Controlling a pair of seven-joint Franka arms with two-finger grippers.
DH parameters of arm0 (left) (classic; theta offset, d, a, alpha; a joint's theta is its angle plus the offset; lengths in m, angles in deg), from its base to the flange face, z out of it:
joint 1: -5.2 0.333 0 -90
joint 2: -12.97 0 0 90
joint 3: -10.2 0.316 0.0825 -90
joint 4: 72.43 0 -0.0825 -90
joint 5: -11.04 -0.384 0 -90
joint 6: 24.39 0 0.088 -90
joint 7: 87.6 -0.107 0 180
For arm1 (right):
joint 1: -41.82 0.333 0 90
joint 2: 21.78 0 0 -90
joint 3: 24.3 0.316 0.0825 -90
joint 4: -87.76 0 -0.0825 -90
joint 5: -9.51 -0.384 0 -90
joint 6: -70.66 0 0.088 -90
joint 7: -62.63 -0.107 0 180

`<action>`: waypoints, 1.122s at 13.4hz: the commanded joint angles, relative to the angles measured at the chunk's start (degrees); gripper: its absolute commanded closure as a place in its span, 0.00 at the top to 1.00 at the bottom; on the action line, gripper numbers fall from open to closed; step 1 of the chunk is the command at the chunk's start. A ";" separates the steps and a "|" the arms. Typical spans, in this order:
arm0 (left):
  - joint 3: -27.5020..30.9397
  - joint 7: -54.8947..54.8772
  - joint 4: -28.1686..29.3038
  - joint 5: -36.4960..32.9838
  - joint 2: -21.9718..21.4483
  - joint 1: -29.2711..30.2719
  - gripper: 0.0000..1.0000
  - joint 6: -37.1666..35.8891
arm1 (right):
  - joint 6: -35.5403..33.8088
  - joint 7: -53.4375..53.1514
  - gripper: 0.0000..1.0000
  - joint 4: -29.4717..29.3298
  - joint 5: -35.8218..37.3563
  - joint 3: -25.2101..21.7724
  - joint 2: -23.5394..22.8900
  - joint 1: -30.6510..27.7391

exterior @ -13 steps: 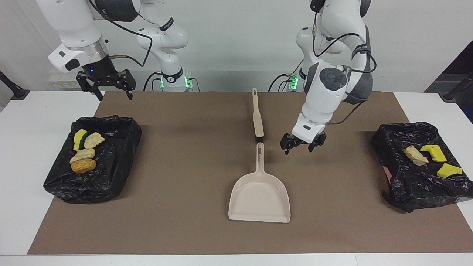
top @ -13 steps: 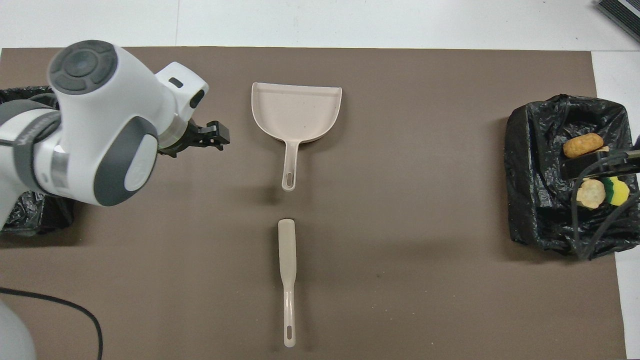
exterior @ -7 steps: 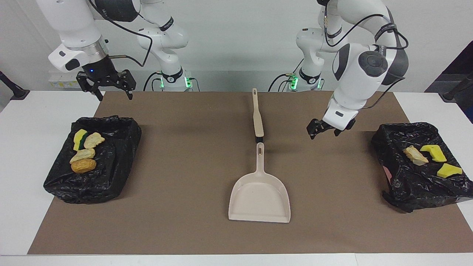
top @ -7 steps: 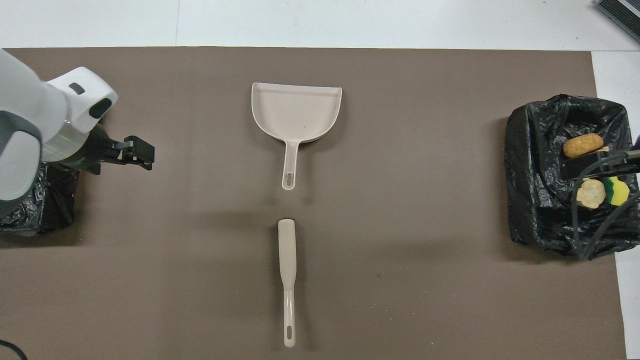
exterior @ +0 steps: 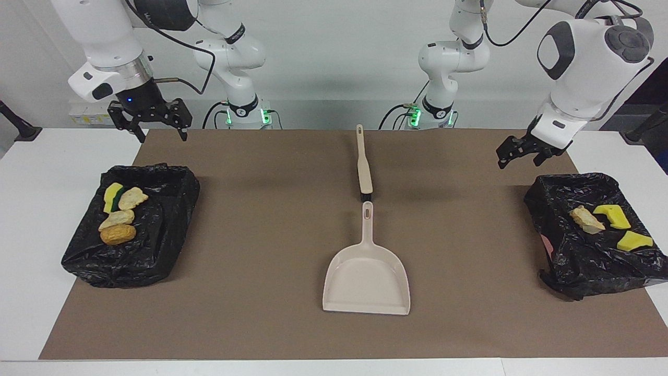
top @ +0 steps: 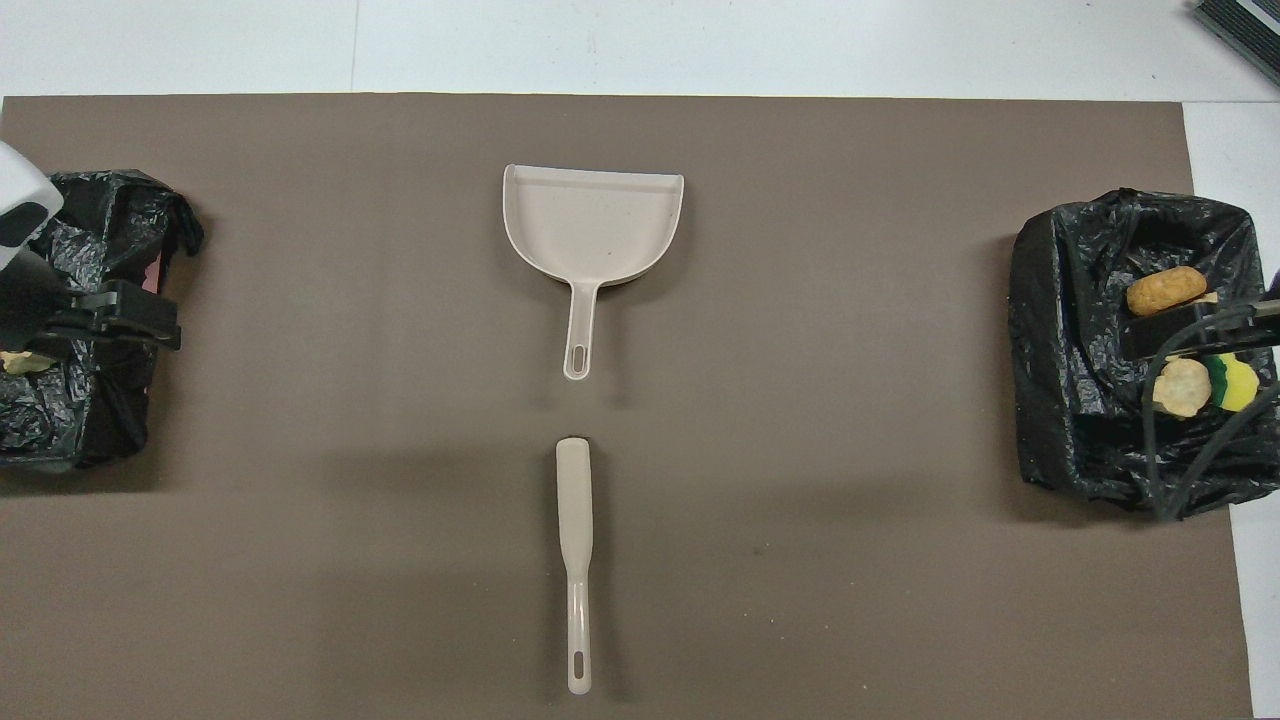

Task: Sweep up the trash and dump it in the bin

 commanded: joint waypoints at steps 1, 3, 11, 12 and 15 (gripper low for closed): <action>-0.15 -0.81 -1.74 -0.80 -3.17 0.39 1.00 -2.43 | -0.94 -0.95 1.00 -0.11 -0.23 0.63 0.45 -0.60; -0.06 -0.63 -2.19 -0.10 -4.40 0.30 1.00 -2.87 | -0.94 -0.95 1.00 -0.11 -0.23 0.63 0.45 -0.60; -0.15 0.07 -3.34 2.61 -7.13 0.39 1.00 -4.73 | -0.94 -0.95 1.00 -0.11 -0.23 0.63 0.45 -0.60; 0.02 0.16 -2.98 3.06 -7.57 0.39 1.00 -4.46 | -0.94 -0.95 1.00 -0.11 -0.23 0.63 0.45 -0.60; 0.03 -0.19 -1.23 3.06 -8.88 0.22 1.00 -5.07 | -0.94 -0.95 1.00 -0.11 -0.23 0.63 0.45 -0.60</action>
